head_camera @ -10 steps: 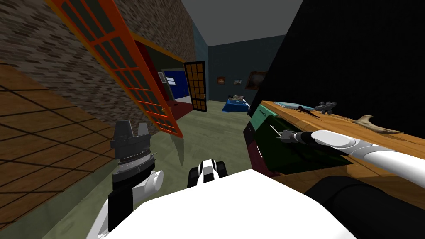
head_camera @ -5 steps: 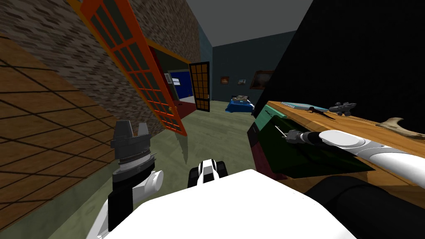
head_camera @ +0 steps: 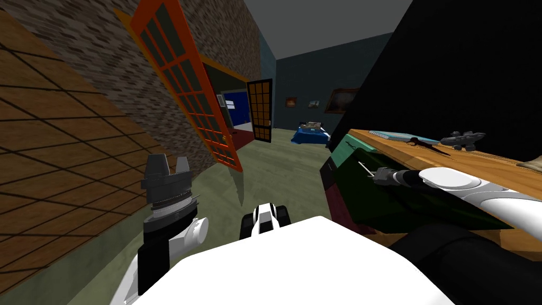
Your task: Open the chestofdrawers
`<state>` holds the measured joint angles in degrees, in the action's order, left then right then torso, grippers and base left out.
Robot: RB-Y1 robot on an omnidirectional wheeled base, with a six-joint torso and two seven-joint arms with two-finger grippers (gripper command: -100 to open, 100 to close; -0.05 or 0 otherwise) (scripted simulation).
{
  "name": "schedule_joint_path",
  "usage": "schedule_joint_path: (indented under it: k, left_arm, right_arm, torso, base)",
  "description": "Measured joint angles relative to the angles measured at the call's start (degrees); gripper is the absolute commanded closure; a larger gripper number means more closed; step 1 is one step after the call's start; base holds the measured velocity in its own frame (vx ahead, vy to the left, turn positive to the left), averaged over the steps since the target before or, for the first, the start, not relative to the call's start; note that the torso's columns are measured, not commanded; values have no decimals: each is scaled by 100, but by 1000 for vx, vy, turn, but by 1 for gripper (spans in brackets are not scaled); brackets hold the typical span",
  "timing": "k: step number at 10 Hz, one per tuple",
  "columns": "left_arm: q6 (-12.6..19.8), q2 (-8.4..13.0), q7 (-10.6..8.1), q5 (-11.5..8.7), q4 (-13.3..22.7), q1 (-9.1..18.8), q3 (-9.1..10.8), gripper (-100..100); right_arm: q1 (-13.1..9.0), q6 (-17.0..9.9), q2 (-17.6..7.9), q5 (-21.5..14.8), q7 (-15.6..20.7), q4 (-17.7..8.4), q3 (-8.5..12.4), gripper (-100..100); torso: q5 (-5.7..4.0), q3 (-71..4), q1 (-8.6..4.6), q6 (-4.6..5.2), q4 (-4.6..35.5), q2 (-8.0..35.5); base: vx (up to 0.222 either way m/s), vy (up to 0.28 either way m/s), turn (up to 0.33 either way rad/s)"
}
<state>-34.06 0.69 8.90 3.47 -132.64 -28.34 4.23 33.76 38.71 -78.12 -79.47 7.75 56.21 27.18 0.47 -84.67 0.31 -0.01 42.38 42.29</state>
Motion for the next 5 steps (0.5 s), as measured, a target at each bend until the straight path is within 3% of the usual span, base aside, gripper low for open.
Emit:
schedule_joint_path:
  k: [5]
  left_arm:
    - [0, 0, 0, 0, 0, 1, -1, 0]
  right_arm:
    - [-479, 319, 121, -155, 435, -734, 136, 100]
  torso:
    - [-4, -4, 5, -14, -4, -8]
  base:
    - [-7, 50, 74]
